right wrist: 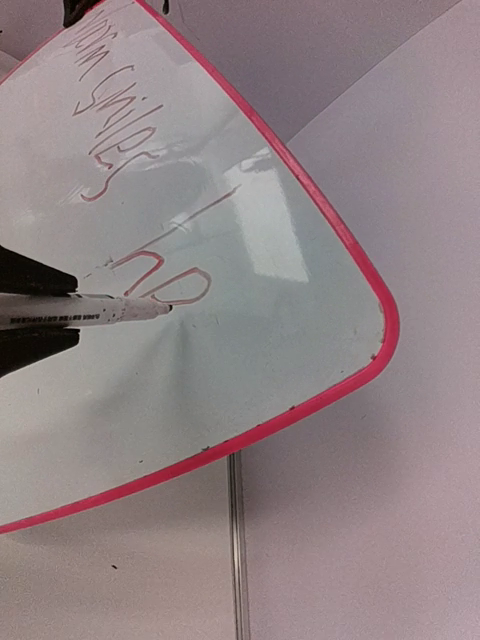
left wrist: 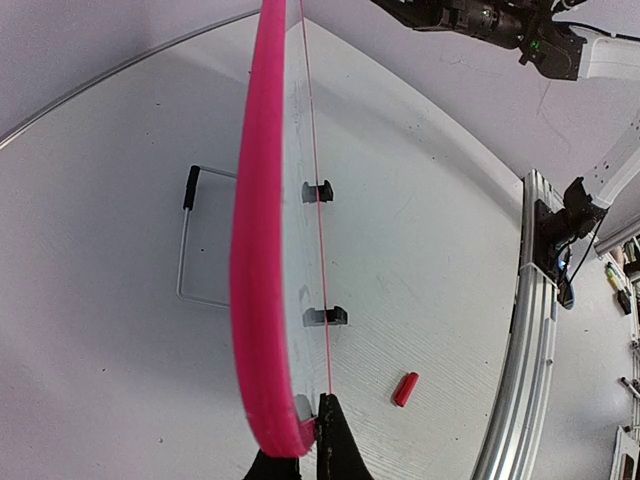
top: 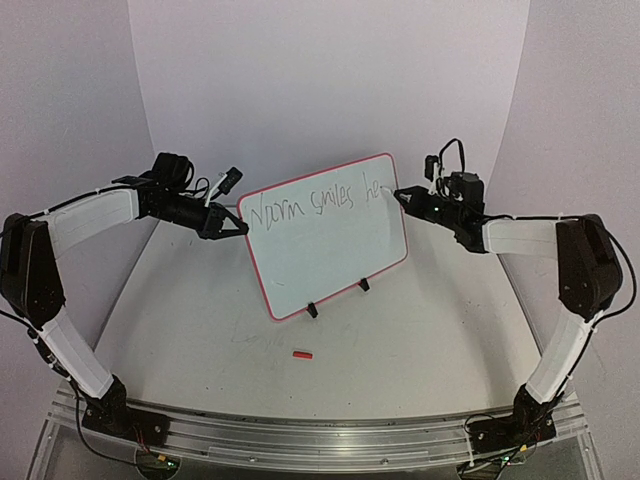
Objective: Write a sentence on the whiteboard
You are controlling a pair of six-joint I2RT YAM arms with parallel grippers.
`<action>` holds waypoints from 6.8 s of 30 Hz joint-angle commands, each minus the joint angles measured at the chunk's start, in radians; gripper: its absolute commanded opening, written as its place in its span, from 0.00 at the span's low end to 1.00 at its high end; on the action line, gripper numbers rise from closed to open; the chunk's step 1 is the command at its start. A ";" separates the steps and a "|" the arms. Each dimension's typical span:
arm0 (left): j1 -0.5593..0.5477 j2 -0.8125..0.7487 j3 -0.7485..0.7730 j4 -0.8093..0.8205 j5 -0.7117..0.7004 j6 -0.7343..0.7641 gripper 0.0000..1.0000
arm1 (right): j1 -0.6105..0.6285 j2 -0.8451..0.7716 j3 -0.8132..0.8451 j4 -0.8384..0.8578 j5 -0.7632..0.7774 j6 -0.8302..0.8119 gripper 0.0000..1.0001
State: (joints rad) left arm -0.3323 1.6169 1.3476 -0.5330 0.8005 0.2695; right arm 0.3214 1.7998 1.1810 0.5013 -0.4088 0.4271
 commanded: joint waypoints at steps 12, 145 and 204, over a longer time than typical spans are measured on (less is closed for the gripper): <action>-0.010 -0.002 -0.011 -0.021 -0.092 0.100 0.00 | -0.010 -0.006 0.024 0.027 0.007 -0.003 0.00; -0.010 0.011 -0.011 -0.021 -0.088 0.100 0.00 | -0.034 0.096 0.159 0.012 0.021 -0.050 0.00; -0.033 -0.007 -0.015 -0.020 -0.089 0.096 0.00 | 0.188 -0.376 -0.111 -0.325 -0.206 -0.156 0.00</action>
State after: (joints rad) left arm -0.3424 1.6165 1.3476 -0.5310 0.8008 0.2708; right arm 0.4167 1.4441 1.0766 0.1977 -0.5535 0.2932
